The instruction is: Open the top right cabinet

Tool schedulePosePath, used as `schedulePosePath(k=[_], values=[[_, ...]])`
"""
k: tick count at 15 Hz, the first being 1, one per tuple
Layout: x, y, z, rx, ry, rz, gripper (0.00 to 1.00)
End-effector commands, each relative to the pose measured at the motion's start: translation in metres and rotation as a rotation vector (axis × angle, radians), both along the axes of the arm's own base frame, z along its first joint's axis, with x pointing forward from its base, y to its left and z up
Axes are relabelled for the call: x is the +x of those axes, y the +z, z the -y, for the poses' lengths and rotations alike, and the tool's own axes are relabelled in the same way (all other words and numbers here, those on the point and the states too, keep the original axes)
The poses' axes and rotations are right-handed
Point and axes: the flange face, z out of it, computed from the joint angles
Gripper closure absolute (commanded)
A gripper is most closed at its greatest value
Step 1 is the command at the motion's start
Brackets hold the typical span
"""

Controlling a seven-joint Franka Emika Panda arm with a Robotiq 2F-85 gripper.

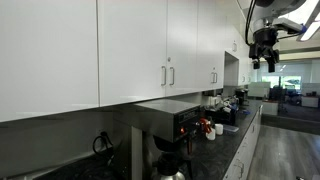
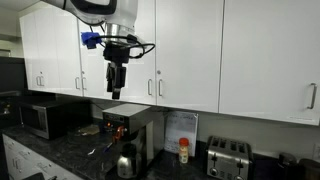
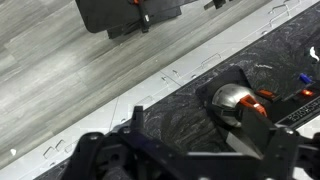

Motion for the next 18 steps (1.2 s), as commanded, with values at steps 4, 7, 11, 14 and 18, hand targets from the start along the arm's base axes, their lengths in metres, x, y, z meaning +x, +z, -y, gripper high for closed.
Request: schedulePosePath(k=[4,7,11,14,18], values=[[0.006,-0.003,0.001,-0.011,-0.010,0.003,0.00],[0.027,-0.008,-0.005,-0.037,0.003,0.032,0.00],[0.066,-0.020,-0.021,-0.096,0.022,0.061,0.00],[0.094,-0.027,-0.049,-0.140,0.046,0.089,0.00],[0.127,-0.036,-0.099,-0.210,0.094,0.161,0.00]])
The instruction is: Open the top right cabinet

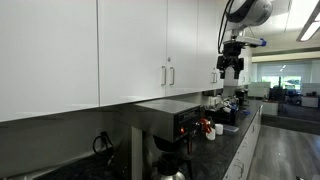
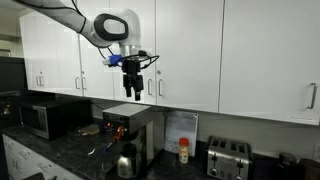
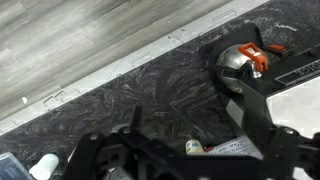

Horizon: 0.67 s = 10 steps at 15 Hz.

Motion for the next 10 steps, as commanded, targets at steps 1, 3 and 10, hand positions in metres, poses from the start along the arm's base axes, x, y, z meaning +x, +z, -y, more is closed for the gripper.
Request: schedulePosePath(k=[1,3,10], values=[[0.030,-0.005,-0.036,-0.068,0.029,0.059,0.00],[0.043,-0.009,-0.055,-0.103,0.037,0.118,0.00],[0.092,-0.019,-0.110,-0.203,0.033,0.303,0.00]])
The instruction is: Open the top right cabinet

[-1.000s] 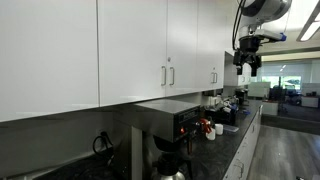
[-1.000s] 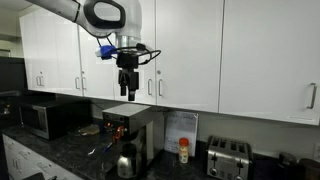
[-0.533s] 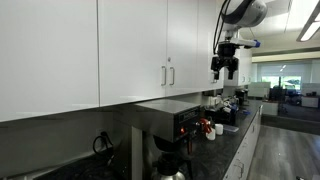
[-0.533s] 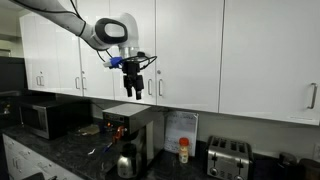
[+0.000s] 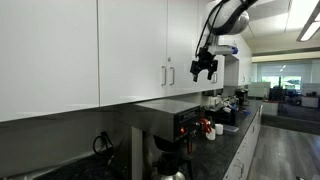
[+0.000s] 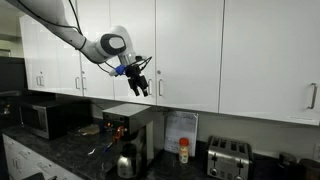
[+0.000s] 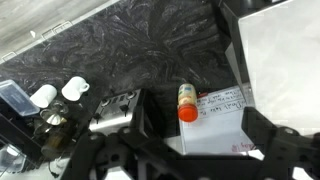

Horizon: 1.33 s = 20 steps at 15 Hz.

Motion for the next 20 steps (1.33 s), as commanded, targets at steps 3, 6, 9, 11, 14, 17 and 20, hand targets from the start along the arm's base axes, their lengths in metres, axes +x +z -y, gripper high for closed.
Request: schedulePosePath(k=[3,6,9,11,14,17,20], values=[[0.040,-0.004,-0.035,-0.058,-0.002,0.116,0.00],[0.056,-0.003,-0.047,-0.094,0.001,0.173,0.00],[0.076,0.000,-0.051,-0.118,-0.007,0.231,0.00],[0.089,0.005,-0.053,-0.128,-0.006,0.278,0.00],[0.083,0.009,-0.052,-0.120,-0.008,0.274,0.00],[0.085,0.009,-0.052,-0.119,-0.011,0.277,0.00],[0.085,0.009,-0.053,-0.119,-0.009,0.277,0.00]])
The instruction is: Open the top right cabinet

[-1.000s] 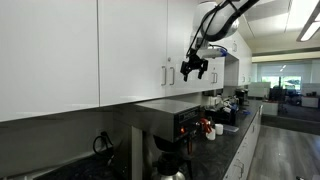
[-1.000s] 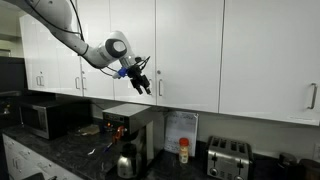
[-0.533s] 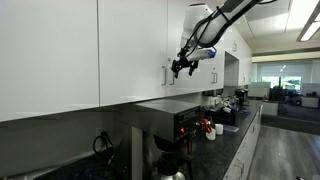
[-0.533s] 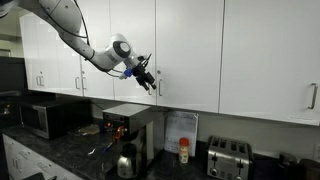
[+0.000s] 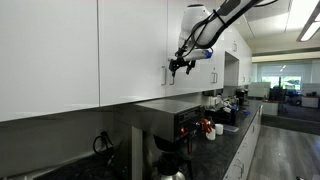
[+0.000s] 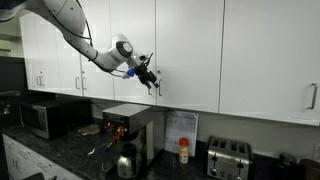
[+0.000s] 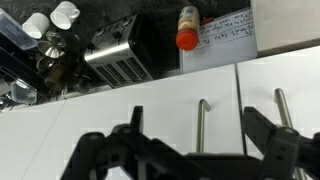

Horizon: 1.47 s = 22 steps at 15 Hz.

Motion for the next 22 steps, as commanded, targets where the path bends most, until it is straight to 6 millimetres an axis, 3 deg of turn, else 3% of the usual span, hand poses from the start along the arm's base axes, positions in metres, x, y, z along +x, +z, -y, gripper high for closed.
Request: schedulePosePath(k=[1,22], values=[[0.000,0.001,0.000,0.001,0.001,-0.001,0.00],[0.008,0.008,0.002,-0.100,0.015,0.104,0.00]])
